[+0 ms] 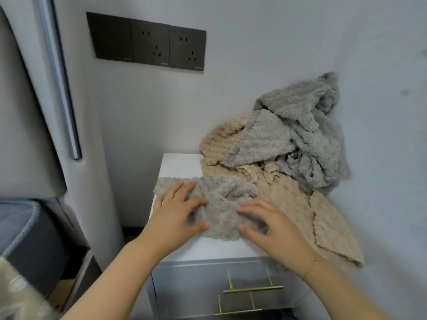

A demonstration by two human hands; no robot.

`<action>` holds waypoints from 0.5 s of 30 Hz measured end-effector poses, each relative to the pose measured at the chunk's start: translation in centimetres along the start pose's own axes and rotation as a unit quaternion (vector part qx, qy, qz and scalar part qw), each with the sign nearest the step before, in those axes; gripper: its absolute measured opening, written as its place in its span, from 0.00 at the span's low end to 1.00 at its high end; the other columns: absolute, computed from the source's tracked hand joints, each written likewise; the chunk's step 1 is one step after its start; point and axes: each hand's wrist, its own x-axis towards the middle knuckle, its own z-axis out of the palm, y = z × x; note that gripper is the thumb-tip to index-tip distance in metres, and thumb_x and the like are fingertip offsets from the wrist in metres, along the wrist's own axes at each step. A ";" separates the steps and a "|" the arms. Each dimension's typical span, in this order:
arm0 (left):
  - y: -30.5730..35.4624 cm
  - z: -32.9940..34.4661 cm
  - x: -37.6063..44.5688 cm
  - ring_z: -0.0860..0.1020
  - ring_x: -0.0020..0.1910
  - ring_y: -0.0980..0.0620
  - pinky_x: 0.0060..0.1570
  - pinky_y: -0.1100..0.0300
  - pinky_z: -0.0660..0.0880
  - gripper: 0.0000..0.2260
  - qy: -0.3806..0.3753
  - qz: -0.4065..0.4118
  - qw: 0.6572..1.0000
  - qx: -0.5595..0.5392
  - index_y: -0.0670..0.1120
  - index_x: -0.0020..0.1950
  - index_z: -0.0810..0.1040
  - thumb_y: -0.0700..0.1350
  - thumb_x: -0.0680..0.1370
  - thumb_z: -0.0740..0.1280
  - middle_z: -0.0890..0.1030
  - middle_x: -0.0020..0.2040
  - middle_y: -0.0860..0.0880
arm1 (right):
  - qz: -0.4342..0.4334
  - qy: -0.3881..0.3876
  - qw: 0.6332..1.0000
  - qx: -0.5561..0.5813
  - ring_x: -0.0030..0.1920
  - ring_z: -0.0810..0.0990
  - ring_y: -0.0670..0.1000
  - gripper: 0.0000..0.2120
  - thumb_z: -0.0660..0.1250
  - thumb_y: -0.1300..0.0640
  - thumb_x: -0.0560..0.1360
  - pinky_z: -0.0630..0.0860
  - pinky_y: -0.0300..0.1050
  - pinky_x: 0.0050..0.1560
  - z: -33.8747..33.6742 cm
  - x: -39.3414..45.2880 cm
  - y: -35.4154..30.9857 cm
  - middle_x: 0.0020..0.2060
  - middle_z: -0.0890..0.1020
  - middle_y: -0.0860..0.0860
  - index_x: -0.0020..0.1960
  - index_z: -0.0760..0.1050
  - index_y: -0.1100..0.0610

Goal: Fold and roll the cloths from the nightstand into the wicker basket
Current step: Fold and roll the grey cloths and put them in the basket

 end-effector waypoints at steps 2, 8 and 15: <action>-0.5 0.3 -0.3 0.53 0.76 0.55 0.72 0.54 0.52 0.18 -0.024 0.013 1.000 0.008 0.62 0.64 0.72 0.62 0.75 0.66 0.57 0.77 0.58 | -0.012 -0.033 0.999 -0.030 0.61 0.68 0.38 0.18 0.65 0.45 0.77 0.64 0.30 0.62 0.4 0.0 -0.1 0.60 0.73 0.38 0.66 0.74 0.46; -3.4 -1.8 -2.8 0.64 0.71 0.57 0.66 0.59 0.63 0.10 -0.025 -0.002 0.998 0.061 0.60 0.56 0.75 0.57 0.76 0.67 0.65 0.73 0.60 | -0.056 -0.134 0.988 0.050 0.57 0.74 0.38 0.17 0.68 0.46 0.76 0.71 0.37 0.60 1.1 -0.1 -1.5 0.57 0.77 0.40 0.64 0.76 0.46; -0.9 -3.9 -3.0 0.67 0.63 0.72 0.64 0.71 0.61 0.08 0.071 0.031 0.977 -0.201 0.58 0.54 0.80 0.50 0.76 0.69 0.72 0.64 0.67 | -0.104 -0.147 0.981 -0.069 0.66 0.63 0.40 0.38 0.66 0.32 0.70 0.62 0.38 0.65 0.8 -1.1 -1.5 0.67 0.64 0.38 0.75 0.57 0.43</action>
